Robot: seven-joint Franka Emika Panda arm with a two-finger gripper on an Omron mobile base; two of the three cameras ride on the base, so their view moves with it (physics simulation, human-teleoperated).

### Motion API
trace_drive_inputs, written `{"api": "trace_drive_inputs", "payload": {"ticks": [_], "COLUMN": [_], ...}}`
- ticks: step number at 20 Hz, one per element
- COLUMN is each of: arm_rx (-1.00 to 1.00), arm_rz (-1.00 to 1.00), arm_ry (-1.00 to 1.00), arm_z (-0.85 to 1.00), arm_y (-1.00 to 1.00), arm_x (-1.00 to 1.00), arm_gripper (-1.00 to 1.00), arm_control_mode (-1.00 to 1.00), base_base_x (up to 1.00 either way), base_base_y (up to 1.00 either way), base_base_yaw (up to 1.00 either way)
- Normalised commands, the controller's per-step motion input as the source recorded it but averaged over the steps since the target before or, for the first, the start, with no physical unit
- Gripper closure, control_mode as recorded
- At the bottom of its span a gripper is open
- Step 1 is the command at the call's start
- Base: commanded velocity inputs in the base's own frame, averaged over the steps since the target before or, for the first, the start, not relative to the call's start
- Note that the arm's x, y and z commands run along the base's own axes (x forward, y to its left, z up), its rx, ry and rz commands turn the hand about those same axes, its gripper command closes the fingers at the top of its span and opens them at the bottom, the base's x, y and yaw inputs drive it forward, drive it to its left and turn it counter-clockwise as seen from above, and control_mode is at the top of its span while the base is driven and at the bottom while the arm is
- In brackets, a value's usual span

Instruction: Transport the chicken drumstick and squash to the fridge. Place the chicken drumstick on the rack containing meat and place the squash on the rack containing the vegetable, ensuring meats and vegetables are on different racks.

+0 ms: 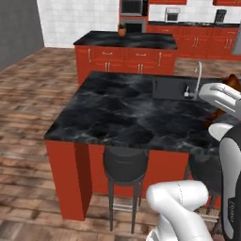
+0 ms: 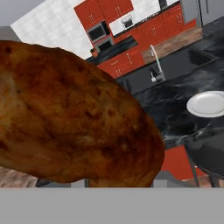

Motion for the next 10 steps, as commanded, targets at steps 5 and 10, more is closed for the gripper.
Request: {"api": "trace_drive_inputs", "payload": {"ticks": [5,10], "arm_rx": [0.00,0.00], "arm_rz": [0.00,0.00], "arm_ry": [0.00,0.00], "arm_z": [0.00,0.00], "arm_y": [0.00,0.00], "arm_x": [0.00,0.00], "arm_gripper": [1.00,1.00], "arm_control_mode": [1.00,1.00], "base_base_x": [0.08,0.00], "base_base_y": [1.00,1.00], "base_base_yaw": [0.00,0.00]}}
